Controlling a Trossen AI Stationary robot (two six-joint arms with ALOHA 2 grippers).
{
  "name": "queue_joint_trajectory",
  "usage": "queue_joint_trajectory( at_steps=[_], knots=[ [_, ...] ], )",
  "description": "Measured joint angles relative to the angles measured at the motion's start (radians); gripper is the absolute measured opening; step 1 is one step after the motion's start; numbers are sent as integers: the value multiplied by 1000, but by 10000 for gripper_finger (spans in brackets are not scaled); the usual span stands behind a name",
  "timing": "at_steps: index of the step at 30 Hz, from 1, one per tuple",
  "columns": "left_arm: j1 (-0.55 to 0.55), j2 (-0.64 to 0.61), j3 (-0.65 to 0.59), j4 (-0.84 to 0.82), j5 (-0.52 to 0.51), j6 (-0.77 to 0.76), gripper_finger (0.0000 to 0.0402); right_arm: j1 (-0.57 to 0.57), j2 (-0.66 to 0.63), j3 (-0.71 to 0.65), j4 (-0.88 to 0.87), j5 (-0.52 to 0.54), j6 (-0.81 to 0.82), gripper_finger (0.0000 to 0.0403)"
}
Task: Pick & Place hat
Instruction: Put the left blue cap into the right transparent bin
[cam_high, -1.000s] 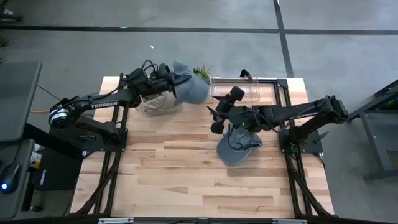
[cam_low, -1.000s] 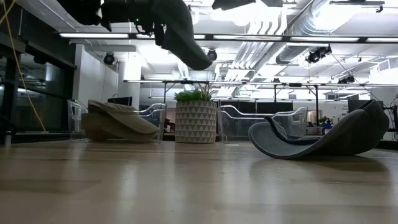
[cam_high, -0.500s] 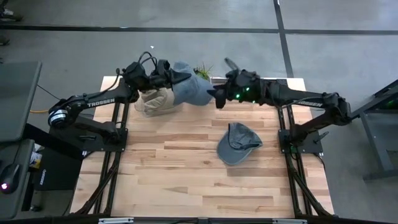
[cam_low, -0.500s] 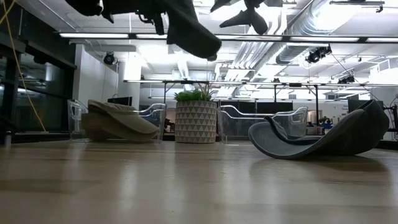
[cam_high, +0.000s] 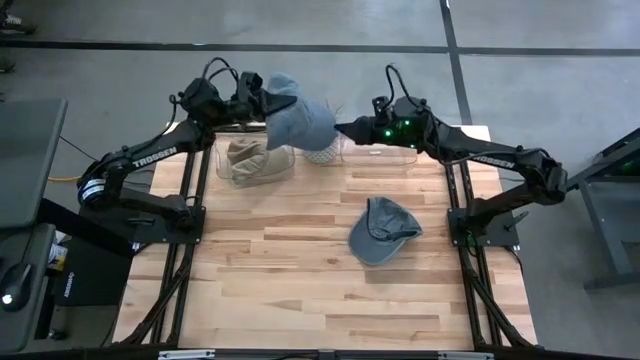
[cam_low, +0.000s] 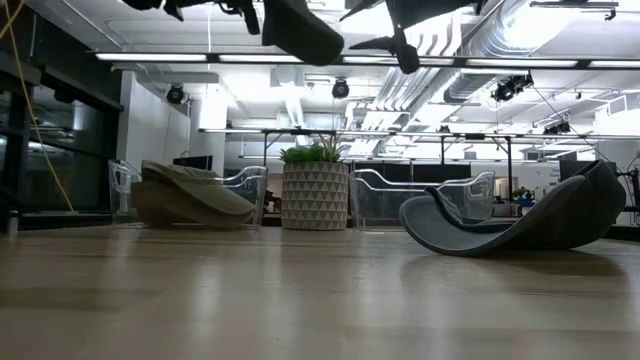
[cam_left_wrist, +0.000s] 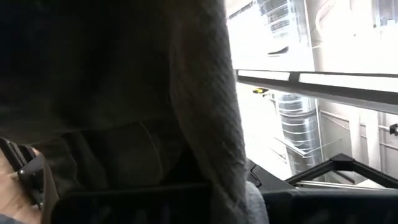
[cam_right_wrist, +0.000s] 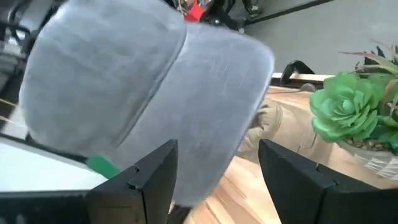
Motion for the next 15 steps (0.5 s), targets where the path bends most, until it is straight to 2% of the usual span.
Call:
queue_joint_trajectory(
  at_steps=[11,15],
  knots=[
    [0,0,37,3,21,0,0,-44,-2,-92,173,-93,129,218],
    [-2,0,37,-3,21,0,0,-45,0,-149,328,-106,185,218]
  ],
)
